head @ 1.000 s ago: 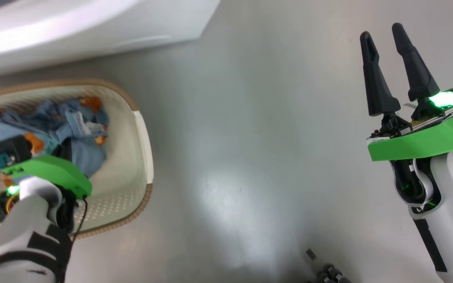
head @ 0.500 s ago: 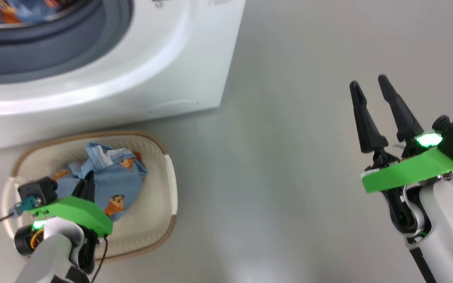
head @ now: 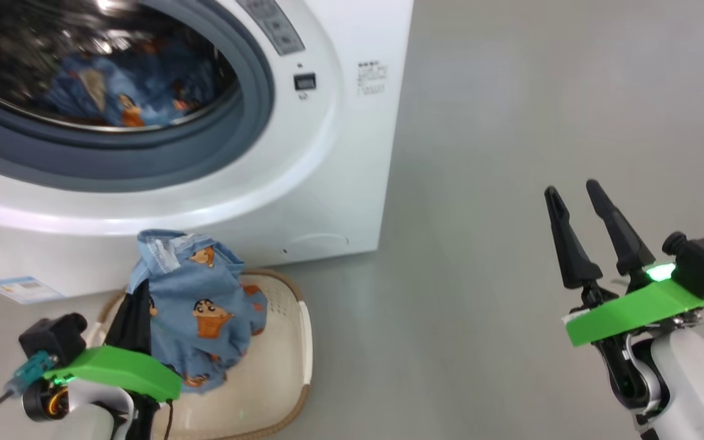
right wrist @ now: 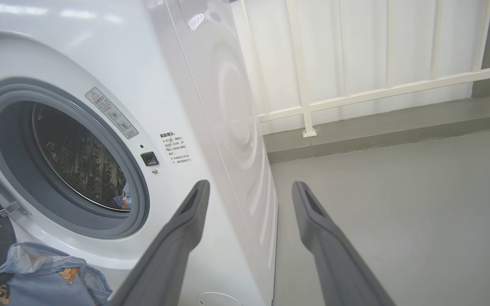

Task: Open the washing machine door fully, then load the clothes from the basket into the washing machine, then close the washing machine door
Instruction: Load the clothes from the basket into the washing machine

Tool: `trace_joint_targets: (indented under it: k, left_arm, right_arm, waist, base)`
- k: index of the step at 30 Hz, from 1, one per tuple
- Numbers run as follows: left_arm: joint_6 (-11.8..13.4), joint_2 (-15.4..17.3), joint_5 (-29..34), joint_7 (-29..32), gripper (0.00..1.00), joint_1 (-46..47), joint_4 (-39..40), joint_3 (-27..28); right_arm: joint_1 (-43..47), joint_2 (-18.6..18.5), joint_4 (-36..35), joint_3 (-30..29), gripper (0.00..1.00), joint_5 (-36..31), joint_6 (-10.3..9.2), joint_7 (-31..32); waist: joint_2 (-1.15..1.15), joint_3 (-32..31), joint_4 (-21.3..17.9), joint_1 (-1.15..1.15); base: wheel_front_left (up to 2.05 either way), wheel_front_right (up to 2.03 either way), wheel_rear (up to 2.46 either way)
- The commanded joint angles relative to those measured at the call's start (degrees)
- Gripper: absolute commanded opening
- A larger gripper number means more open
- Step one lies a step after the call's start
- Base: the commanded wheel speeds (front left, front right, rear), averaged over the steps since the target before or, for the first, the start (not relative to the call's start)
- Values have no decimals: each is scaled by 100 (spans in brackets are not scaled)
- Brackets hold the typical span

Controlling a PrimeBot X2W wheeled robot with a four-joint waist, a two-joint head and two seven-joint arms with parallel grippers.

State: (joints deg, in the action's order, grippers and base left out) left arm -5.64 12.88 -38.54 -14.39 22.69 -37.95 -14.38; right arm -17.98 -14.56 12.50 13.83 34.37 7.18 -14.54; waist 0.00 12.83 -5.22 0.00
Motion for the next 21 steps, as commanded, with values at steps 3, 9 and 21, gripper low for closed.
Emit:
trace_joint_targets:
  k: [3,9,21]
  left_arm:
    - [110,127,156,-60,0,-244,647,266]
    - [386,169,364,-49,0,-769,1884,261]
    - [886,272,407,329,0,-1317,3337,268]
  right_arm:
    - [178,-88,-84,21,100,70,31,-46]
    - [413,-145,-37,18,100,72,31,-46]
    - [657,-170,27,33,100,105,31,-46]
  waist:
    - [0,-574,274,0]
    - [0,-958,369,0]
    - [0,-1262,431,0]
  base:
    - [0,0,0]
    - [0,0,0]
    - [0,0,0]
